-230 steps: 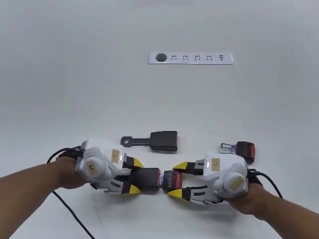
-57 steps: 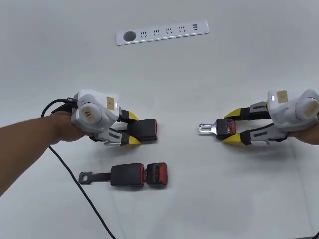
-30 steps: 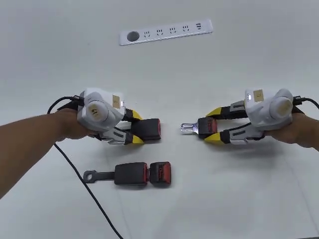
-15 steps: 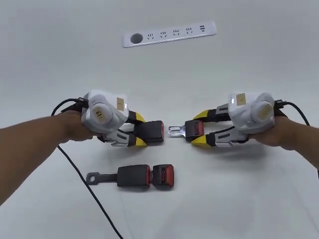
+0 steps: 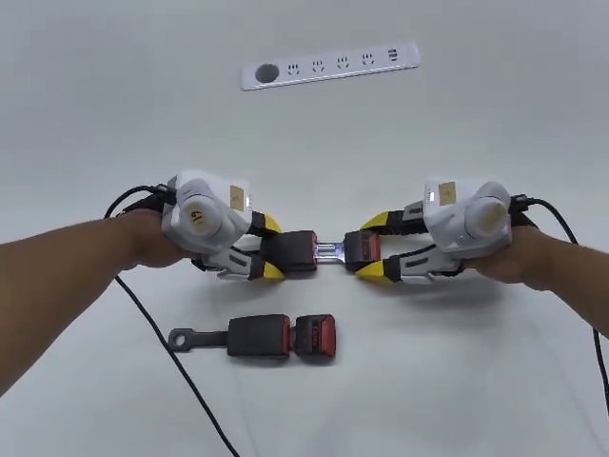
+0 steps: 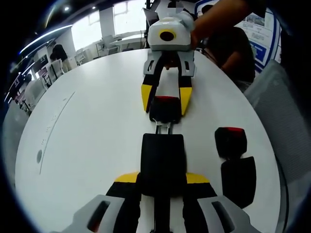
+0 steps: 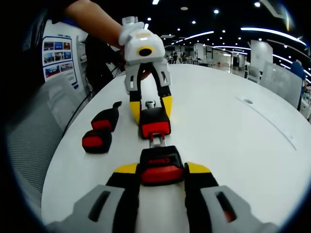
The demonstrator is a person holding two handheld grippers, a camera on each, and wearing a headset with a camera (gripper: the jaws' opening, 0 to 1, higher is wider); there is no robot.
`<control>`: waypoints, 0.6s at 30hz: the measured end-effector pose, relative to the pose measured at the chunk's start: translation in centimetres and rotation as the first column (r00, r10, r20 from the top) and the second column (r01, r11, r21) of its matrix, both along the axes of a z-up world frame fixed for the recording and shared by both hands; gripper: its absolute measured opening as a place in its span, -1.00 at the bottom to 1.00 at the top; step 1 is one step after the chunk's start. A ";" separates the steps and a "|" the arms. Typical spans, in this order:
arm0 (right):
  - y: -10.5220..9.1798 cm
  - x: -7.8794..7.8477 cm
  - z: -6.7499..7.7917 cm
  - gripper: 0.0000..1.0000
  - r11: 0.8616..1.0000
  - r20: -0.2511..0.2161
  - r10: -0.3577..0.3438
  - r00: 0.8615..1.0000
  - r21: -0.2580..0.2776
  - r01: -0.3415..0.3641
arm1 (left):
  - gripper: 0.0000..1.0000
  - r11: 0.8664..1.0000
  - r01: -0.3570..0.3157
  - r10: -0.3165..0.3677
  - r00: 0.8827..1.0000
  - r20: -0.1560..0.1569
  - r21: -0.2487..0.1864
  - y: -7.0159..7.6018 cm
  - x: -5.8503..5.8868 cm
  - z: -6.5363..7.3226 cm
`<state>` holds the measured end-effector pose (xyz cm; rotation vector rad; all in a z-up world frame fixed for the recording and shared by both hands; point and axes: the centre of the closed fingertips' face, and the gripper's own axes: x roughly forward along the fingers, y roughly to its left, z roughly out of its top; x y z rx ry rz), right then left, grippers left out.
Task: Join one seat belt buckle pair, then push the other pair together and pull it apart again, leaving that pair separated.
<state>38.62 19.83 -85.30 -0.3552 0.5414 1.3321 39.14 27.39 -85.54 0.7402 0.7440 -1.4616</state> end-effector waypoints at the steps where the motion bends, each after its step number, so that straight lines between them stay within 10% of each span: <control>1: 0.4 -0.1 0.0 -0.27 1.000 0.002 0.008 1.000 -0.008 -0.008 | -0.32 1.000 0.002 -0.002 1.000 -0.001 0.001 0.0 0.0 0.0; 18: 1.0 0.5 -0.7 -0.28 0.997 0.000 0.052 0.999 -0.065 -0.052 | -0.34 0.999 0.014 -0.014 1.000 0.001 0.042 0.2 0.1 -0.2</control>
